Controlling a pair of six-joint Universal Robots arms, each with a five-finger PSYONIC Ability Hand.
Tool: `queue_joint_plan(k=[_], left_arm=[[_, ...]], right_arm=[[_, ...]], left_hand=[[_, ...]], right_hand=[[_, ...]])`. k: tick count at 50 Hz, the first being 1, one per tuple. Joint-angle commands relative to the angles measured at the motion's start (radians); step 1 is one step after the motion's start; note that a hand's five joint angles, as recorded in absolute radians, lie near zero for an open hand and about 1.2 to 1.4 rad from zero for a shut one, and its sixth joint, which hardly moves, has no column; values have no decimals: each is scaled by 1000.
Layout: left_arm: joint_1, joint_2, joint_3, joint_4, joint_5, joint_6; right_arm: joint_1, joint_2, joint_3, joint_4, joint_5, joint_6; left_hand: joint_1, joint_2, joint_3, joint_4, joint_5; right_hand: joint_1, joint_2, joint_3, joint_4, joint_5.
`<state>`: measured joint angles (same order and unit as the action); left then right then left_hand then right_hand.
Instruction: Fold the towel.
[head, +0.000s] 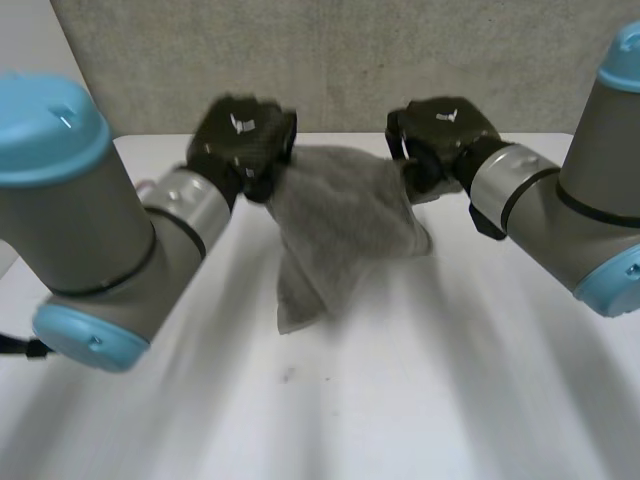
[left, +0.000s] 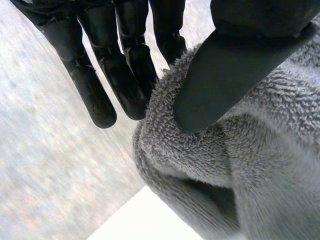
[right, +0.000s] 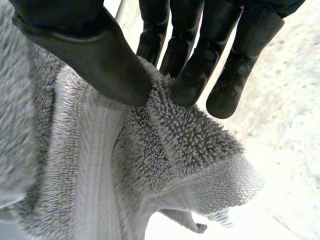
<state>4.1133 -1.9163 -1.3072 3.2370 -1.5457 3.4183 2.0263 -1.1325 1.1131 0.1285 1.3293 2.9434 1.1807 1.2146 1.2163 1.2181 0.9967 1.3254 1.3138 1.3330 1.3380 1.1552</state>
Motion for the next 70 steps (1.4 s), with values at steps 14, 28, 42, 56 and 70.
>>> queue_joint_plan(k=[14,28,42,56,70], left_arm=[[-134,-10,-359,49,49,-59],[-235,39,-399,-62,53,-51],[-131,57,-131,-66,53,-59],[-32,-275,219,-164,52,-57],[16,-437,344,-338,67,-60]], right_arm=[[-38,-7,307,316,59,-585],[-118,-69,367,312,-44,-639],[-229,-141,346,46,-99,-30],[-227,83,194,59,-147,95],[-152,319,-31,138,-168,122]], left_hand=[[216,182,180,178,225],[-958,-992,-993,-995,-948],[-950,-984,-985,-987,-940],[-885,-919,-921,-922,-876],[-906,-939,-941,-943,-896]], right_hand=[[71,83,63,58,67],[-926,-915,-934,-939,-931],[-973,-962,-981,-986,-978],[-973,-962,-981,-986,-978],[-1151,-1139,-1158,-1163,-1155]])
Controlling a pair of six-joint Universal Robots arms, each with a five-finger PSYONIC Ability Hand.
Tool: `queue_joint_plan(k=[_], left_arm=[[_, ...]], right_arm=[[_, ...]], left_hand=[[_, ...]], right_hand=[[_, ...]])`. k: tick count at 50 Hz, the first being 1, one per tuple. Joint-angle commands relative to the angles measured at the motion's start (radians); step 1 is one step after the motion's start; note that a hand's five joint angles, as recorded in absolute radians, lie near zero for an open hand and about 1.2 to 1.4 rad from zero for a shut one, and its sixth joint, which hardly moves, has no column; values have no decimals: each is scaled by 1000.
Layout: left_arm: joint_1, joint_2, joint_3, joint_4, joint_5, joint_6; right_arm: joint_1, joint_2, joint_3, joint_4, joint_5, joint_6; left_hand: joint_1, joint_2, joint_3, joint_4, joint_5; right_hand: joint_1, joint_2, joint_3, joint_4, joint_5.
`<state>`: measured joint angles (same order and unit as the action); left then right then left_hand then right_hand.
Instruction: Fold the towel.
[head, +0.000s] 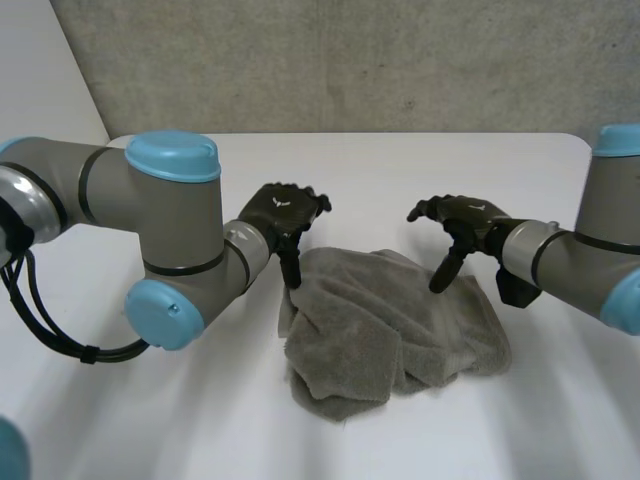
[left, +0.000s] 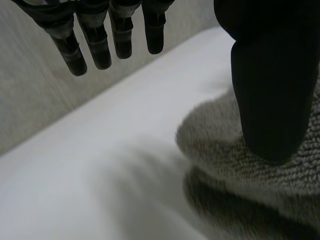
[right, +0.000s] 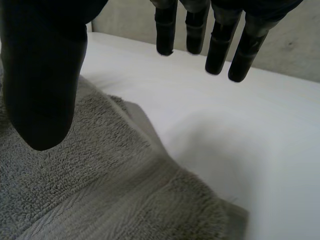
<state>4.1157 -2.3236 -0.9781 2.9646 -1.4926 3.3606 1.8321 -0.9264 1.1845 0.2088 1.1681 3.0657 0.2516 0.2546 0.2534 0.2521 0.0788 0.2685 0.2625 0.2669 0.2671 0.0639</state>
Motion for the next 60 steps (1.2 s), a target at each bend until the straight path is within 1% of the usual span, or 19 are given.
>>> queue_joint_plan(k=[1,11,13,14,16,17,18,19,21,24,26,29,30,35,39,44,49,54,60], left_arm=[[14,-31,15,-73,32,-9],[14,-48,2,-127,135,-64],[14,-59,2,-128,138,-64],[14,-69,4,-128,137,-64],[12,-76,4,-127,134,-62],[12,-77,7,-124,130,-62],[12,-76,19,-121,126,-62],[12,-76,19,-121,126,-62],[12,-65,74,-79,83,-64],[12,-62,122,-47,31,-64],[12,-48,232,16,-85,-59],[14,-20,352,91,-174,-52],[14,-20,352,91,-175,-52],[12,79,385,264,-209,-75],[5,122,275,298,-204,-89],[-9,167,35,307,-195,-92],[-25,184,-198,306,-199,-95],[-54,198,-390,300,-202,-99],[-123,230,-553,298,-199,-99]], right_arm=[[42,113,-103,58,-7,-1],[93,201,-166,100,7,-15],[101,201,-181,95,7,-15],[101,201,-181,95,7,-15],[107,196,-206,93,7,-15],[107,196,-206,93,7,-15],[110,192,-222,92,15,-15],[110,192,-223,92,15,-15],[124,183,-279,89,47,-19],[128,170,-366,72,83,-39],[128,158,-408,45,94,-62],[130,103,-459,-81,107,-94],[130,103,-459,-81,107,-94],[128,-61,-330,-481,108,-97],[130,-98,-264,-536,107,-107],[130,-95,-210,-422,99,-137],[150,-11,-204,-84,87,-275],[150,43,-169,134,91,-416],[142,51,-95,213,97,-489]], left_hand=[[24,21,22,23,22],[182,179,180,182,180],[250,247,248,249,248],[334,331,332,333,332],[464,461,462,463,462],[627,624,625,626,625],[823,820,821,823,821],[825,822,823,825,823],[1143,1140,1141,1143,1142],[1145,1142,1143,1144,1143],[1145,1142,1143,1144,1143],[1145,1142,1143,1144,1143],[1145,1142,1143,1144,1143],[1145,1142,1143,1144,1143],[1145,1142,1143,1144,1143],[1145,1142,1143,1144,1143],[1145,1142,1143,1144,1143],[1145,1142,1143,1144,1143],[1092,1089,1090,1092,1091]], right_hand=[[-94,-88,-92,-93,-64],[95,101,97,97,125],[501,507,503,503,531],[503,509,505,505,533],[924,930,926,925,954],[926,932,928,928,956],[1124,1130,1126,1125,1154],[1126,1132,1127,1127,1156],[1128,1134,1129,1129,1158],[1128,1134,1129,1129,1158],[1128,1134,1129,1129,1158],[1128,1134,1129,1129,1158],[1128,1134,1129,1129,1158],[1128,1134,1129,1129,1158],[1128,1134,1129,1129,1158],[1128,1134,1129,1129,1158],[1128,1134,1129,1129,1158],[1128,1134,1129,1129,1158],[1128,1134,1129,1129,1158]])
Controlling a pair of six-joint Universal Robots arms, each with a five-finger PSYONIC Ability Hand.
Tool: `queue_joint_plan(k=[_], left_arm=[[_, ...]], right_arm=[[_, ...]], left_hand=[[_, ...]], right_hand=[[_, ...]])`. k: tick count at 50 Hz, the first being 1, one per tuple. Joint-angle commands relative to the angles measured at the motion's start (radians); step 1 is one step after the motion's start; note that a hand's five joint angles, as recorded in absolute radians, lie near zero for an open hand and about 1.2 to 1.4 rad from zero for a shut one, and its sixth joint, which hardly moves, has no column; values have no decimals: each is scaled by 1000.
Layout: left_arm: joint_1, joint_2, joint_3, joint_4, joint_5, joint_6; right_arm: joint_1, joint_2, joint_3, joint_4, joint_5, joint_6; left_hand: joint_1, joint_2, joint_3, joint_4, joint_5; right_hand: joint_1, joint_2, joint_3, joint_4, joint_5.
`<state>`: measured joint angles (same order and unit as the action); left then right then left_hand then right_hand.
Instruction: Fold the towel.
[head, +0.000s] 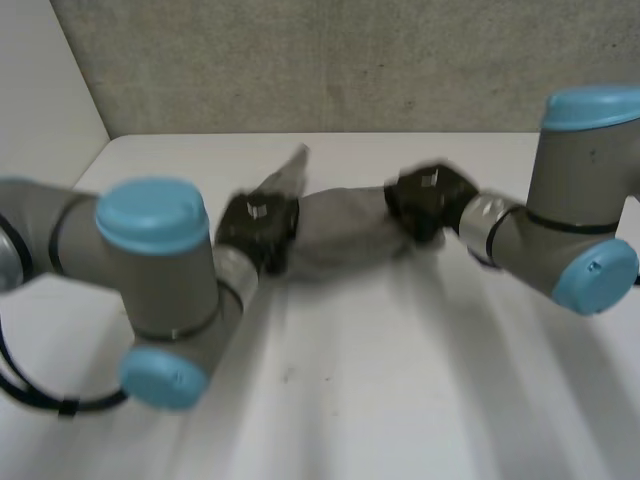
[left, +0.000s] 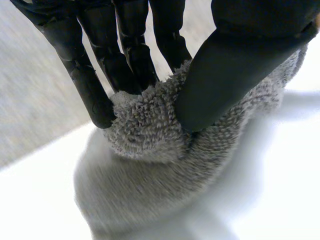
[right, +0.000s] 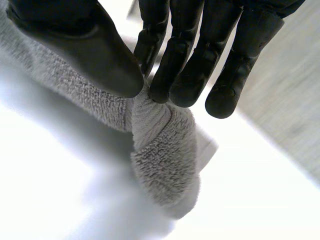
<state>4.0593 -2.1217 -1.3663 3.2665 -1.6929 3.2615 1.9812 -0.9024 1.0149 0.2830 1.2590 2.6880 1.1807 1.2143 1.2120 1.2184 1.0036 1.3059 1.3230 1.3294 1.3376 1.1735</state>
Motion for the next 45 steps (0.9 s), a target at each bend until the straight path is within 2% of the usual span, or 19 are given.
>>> queue_joint_plan(k=[1,5,7,8,10,13,15,21,27,32,37,40,42,45], left_arm=[[-89,37,-186,-4,-1,0],[-125,57,-217,-4,-1,-2],[-152,81,-244,-5,1,-5],[-152,82,-244,-5,1,-5],[-181,120,-266,-7,2,-5],[-188,140,-273,-7,2,-5],[-189,173,-286,-8,6,-5],[-180,204,-263,-4,7,0],[-115,189,-140,16,7,12],[-92,98,12,13,25,32],[-74,-62,228,-36,116,104],[-73,-101,280,-59,142,119],[-73,-180,384,-118,180,127],[-73,-239,470,-197,187,126]], right_arm=[[-12,19,105,127,6,-112],[-28,-36,215,64,2,-114],[-36,-64,259,36,0,-116],[-44,-90,305,9,0,-126],[-51,-117,353,-19,-1,-128],[-65,-177,448,-82,-1,-134],[-74,-203,494,-120,-3,-137],[-117,-283,649,-272,6,-187],[-147,-308,726,-321,2,-228],[-147,-296,749,-344,6,-247],[-147,-289,754,-351,6,-247],[-145,-288,755,-352,6,-247],[-145,-288,757,-354,6,-247],[-145,-286,758,-355,6,-247]], left_hand=[[114,80,82,76,116],[-28,-61,-59,-65,-25],[-360,-394,-392,-398,-358],[-362,-396,-394,-400,-360],[-699,-732,-730,-736,-696],[-791,-825,-822,-829,-788],[-963,-997,-995,-1001,-961],[-973,-1007,-1004,-1011,-970],[-955,-989,-987,-993,-953],[-950,-983,-981,-987,-947],[-953,-986,-984,-990,-950],[-955,-989,-987,-993,-953],[-953,-986,-984,-990,-950],[-950,-983,-981,-987,-947]], right_hand=[[90,73,67,59,48],[90,73,67,59,48],[90,73,67,59,48],[90,73,67,59,48],[90,73,67,59,48],[90,73,67,59,48],[90,73,67,59,48],[90,73,67,59,48],[90,73,67,59,48],[90,73,67,59,48],[90,73,67,59,48],[90,73,67,59,48],[90,73,67,59,48],[90,73,67,59,48]])
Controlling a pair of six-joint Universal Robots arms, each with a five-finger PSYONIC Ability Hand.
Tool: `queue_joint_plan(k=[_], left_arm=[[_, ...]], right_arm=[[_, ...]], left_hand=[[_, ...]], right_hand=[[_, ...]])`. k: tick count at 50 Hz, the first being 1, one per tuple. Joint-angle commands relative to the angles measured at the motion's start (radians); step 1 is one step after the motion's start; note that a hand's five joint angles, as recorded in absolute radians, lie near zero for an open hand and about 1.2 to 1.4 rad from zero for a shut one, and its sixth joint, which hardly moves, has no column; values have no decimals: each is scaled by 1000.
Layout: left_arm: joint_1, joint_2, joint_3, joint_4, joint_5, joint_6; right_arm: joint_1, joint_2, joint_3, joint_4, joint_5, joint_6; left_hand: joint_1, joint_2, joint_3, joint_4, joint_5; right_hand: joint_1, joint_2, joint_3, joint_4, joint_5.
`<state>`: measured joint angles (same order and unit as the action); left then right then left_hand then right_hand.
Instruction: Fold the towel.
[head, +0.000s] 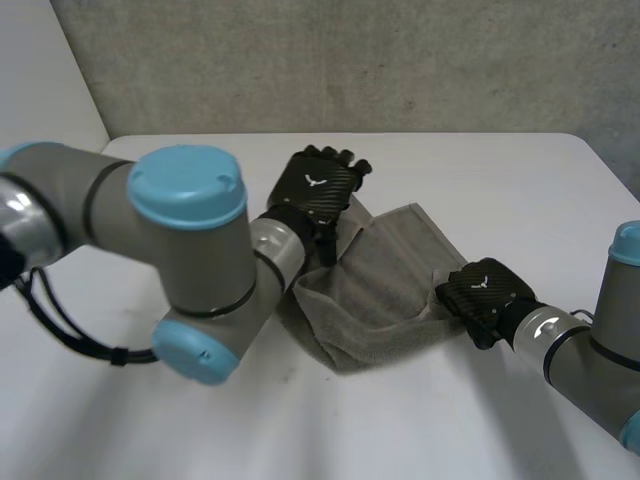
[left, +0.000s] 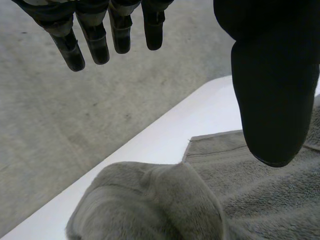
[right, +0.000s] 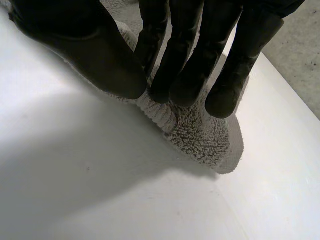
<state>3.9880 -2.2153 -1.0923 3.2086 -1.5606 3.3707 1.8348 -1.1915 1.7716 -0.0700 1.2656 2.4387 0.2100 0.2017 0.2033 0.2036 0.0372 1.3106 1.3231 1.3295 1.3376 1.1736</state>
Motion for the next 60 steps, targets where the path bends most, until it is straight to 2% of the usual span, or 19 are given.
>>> queue_joint_plan(k=[1,3,9,18,22,31,33,34,35,36,38,39,41,42,46,50,57,60], left_arm=[[-1,-145,196,-139,54,16],[-3,-182,245,-194,47,13],[-4,-225,269,-188,37,12],[-6,-351,405,-121,-81,22],[-6,-414,486,-124,-82,22],[-4,-449,505,-124,-101,39],[-1,-458,514,-122,-159,100],[-1,-458,514,-122,-159,101],[3,-460,514,-118,-205,149],[3,-460,514,-118,-205,150],[43,-460,511,-110,-309,266],[43,-460,511,-110,-309,266],[94,-451,496,-107,-402,355],[94,-451,496,-107,-403,355],[160,-393,404,-115,-496,368],[177,-296,264,-98,-503,337],[195,-55,-70,2,-423,233],[195,-15,-126,20,-411,223]], right_arm=[[1,3,2,-7,0,2],[1,4,2,-10,0,2],[1,16,2,-16,1,0],[4,18,6,-17,3,0],[7,20,8,-17,3,0],[9,33,9,-17,3,-1],[9,36,9,-19,3,-1],[9,36,9,-19,3,-1],[9,39,8,-17,3,-3],[9,41,9,-19,3,-6],[9,41,8,-17,3,-9],[9,41,8,-17,3,-9],[9,41,8,-17,3,-13],[9,41,8,-17,3,-14],[9,43,6,-17,3,-15],[9,46,5,-17,3,-15],[9,47,3,-17,3,-15],[9,47,3,-17,3,-15]], left_hand=[[21,29,28,28,19],[21,29,28,28,19],[33,41,40,39,31],[77,85,83,83,75],[83,91,90,89,81],[124,132,131,130,122],[203,211,210,209,201],[203,211,210,210,201],[221,229,227,227,219],[221,229,228,227,219],[218,226,225,224,216],[218,226,225,224,216],[215,223,222,221,213],[215,223,222,221,213],[200,209,207,207,199],[197,206,204,204,196],[197,206,204,204,196],[194,203,201,201,193]], right_hand=[[86,73,67,59,48],[86,73,67,59,48],[86,73,67,59,48],[86,73,67,59,48],[86,73,67,59,48],[86,73,67,59,48],[86,73,67,59,48],[86,73,67,59,48],[86,73,67,59,48],[86,73,67,59,48],[86,73,67,59,48],[86,73,67,59,48],[86,73,67,59,48],[86,73,67,59,48],[86,73,67,59,48],[86,73,67,59,48],[86,73,67,59,48],[86,73,67,59,48]])
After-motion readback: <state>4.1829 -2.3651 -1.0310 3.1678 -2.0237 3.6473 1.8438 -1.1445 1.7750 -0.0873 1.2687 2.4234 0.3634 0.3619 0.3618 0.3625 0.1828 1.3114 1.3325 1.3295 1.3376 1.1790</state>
